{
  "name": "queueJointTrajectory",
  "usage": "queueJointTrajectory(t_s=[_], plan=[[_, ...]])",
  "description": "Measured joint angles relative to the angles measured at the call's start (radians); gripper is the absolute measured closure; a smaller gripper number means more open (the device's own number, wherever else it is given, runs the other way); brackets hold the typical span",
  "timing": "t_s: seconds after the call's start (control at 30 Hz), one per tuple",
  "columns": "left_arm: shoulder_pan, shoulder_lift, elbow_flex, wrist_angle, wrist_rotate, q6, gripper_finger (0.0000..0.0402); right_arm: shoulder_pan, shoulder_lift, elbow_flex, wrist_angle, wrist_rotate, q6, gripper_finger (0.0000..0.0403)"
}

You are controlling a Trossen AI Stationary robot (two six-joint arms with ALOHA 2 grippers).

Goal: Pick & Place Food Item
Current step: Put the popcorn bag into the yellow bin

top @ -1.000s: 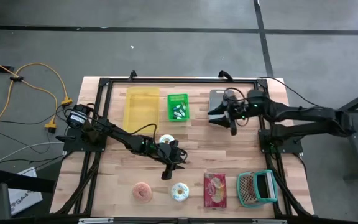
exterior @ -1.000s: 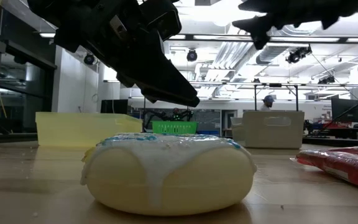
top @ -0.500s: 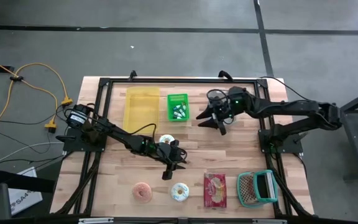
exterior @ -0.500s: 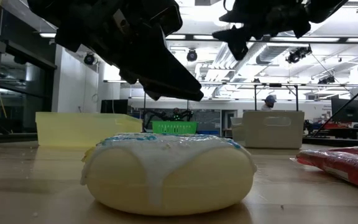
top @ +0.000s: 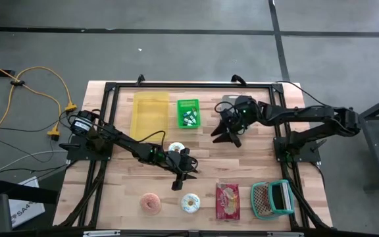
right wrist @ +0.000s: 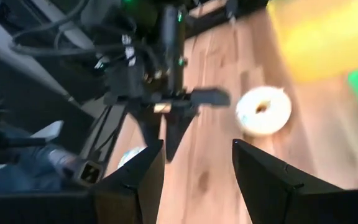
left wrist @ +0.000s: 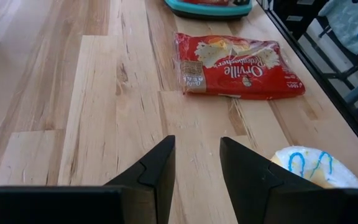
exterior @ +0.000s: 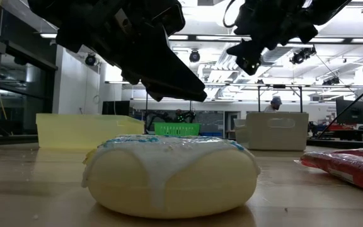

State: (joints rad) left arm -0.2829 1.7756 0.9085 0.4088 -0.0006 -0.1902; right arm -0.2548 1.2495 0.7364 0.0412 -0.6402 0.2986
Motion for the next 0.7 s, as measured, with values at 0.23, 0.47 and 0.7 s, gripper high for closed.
queueJointTrajectory(t_s=[0.23, 0.47, 0.7], plan=[[0.000, 0.000, 0.000, 0.000, 0.000, 0.000, 0.0280, 0.060, 0.000, 0.000, -0.136, 0.060, -0.007, 0.0228], [0.000, 0.000, 0.000, 0.000, 0.000, 0.000, 0.0280, 0.160, 0.000, 0.000, -0.145, 0.119, 0.016, 0.0228], [0.000, 0.000, 0.000, 0.000, 0.000, 0.000, 0.0280, 0.244, 0.000, 0.000, -0.187, 0.212, 0.039, 0.0228]])
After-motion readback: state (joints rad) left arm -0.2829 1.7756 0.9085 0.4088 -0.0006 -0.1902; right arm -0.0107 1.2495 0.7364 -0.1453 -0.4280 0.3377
